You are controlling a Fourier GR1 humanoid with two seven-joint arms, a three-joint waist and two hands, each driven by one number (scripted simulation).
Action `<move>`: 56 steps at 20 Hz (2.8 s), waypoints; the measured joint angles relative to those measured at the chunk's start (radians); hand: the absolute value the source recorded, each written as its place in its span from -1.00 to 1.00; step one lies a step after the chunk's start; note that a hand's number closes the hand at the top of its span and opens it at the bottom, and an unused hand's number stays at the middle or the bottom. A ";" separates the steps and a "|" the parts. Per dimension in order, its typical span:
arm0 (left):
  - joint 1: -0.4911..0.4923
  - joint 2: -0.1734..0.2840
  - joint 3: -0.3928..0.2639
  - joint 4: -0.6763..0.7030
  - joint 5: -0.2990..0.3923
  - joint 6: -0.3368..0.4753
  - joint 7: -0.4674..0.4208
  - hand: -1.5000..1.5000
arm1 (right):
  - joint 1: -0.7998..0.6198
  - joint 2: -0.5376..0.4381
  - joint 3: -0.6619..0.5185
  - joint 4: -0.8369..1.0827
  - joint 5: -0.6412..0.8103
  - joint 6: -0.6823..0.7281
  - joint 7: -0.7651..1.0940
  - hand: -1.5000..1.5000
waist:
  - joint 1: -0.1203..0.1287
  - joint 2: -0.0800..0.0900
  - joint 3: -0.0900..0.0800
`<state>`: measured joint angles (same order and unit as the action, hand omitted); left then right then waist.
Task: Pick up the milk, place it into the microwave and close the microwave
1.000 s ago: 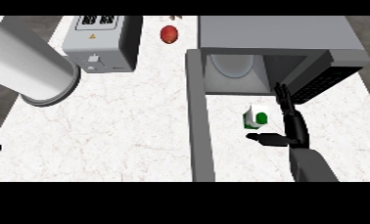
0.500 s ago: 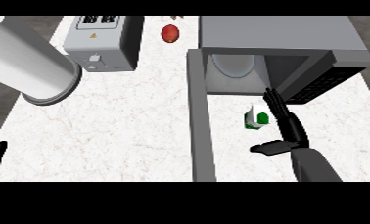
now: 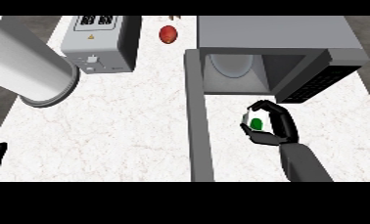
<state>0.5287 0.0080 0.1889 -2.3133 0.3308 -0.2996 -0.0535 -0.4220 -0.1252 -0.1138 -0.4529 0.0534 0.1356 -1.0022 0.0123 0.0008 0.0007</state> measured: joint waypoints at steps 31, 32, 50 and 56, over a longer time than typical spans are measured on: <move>0.040 0.010 0.073 0.036 0.074 -0.060 -0.024 -1.00 | 0.262 0.041 0.106 -0.927 -0.065 -0.117 0.499 1.00 | -0.008 -0.003 -0.001; 0.043 0.007 0.079 0.039 0.076 -0.065 -0.028 -1.00 | 0.229 0.047 0.107 -0.917 -0.049 -0.141 0.525 1.00 | -0.005 -0.003 -0.001; -0.029 0.019 0.111 0.094 0.093 -0.110 -0.007 -1.00 | -0.094 0.022 0.013 -0.547 0.022 -0.239 0.385 1.00 | -0.007 -0.026 0.008; -0.070 0.038 0.109 0.112 0.101 -0.115 0.001 -1.00 | -0.095 0.023 -0.003 -0.528 0.034 -0.297 0.299 1.00 | 0.010 -0.024 0.013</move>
<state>0.4582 0.0458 0.2980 -2.2015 0.4323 -0.4147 -0.0522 -0.5172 -0.1020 -0.1168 -0.9811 0.0874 -0.1614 -0.7034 0.0224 -0.0234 0.0137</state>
